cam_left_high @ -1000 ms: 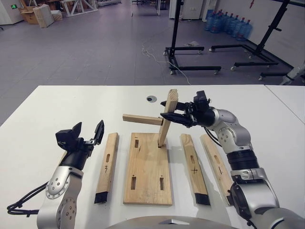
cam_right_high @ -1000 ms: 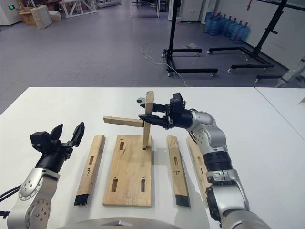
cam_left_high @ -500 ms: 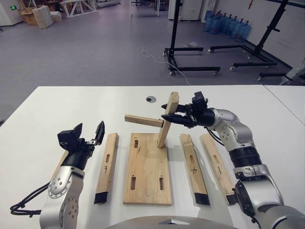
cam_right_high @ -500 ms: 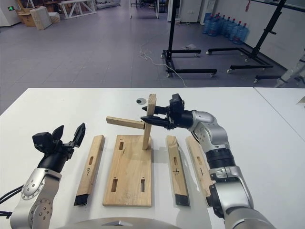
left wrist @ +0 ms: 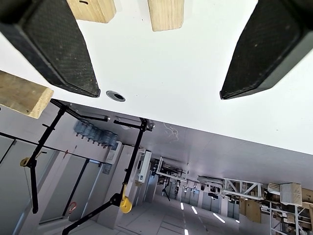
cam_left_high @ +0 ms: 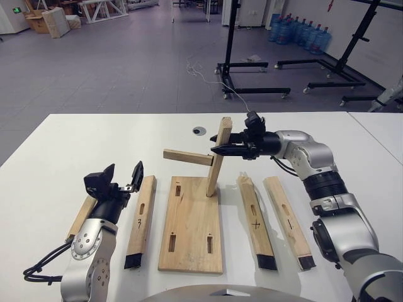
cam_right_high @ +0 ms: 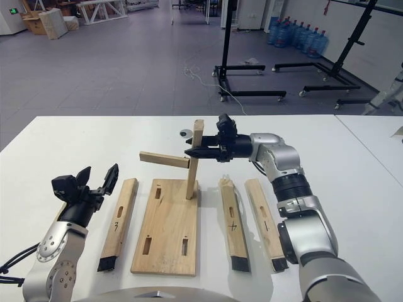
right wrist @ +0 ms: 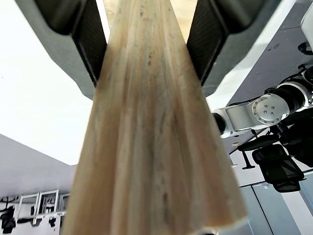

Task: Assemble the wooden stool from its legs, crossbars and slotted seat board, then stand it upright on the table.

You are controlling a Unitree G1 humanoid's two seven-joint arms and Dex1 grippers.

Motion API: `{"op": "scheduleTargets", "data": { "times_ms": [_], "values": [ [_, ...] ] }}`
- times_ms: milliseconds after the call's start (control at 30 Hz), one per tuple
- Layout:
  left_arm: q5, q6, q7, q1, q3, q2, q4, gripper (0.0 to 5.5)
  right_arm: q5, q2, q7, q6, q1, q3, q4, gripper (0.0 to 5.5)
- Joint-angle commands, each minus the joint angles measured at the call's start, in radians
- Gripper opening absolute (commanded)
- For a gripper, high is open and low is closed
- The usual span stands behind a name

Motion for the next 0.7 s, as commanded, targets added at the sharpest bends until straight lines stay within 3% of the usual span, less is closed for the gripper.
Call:
{"op": "scheduleTargets", "data": {
  "times_ms": [33,200,467,600,700],
  "values": [
    [0.012,-0.011,-0.005,-0.001,-0.008,-0.007,0.023,4.50,-0.015,0.010,-0.009,0.051,-0.001,0.004,0.017,2.82],
    [0.021,-0.026,-0.003,-0.003,-0.018,-0.021,0.041,4.50,-0.027,0.019,-0.050,0.022,-0.032,-0.047,0.054,3.71],
    [0.022,-0.037,-0.002,0.000,-0.013,-0.027,0.044,4.50,0.013,0.023,-0.105,0.031,-0.062,-0.165,0.043,3.71],
    [0.020,-0.032,-0.002,0.002,-0.002,-0.020,0.035,4.50,0.085,-0.018,-0.148,0.133,-0.074,-0.264,-0.006,3.71],
    [-0.003,-0.009,0.002,0.005,0.013,-0.023,0.027,4.50,0.164,-0.083,-0.113,0.225,0.023,-0.314,-0.135,3.71]
  ]
}}
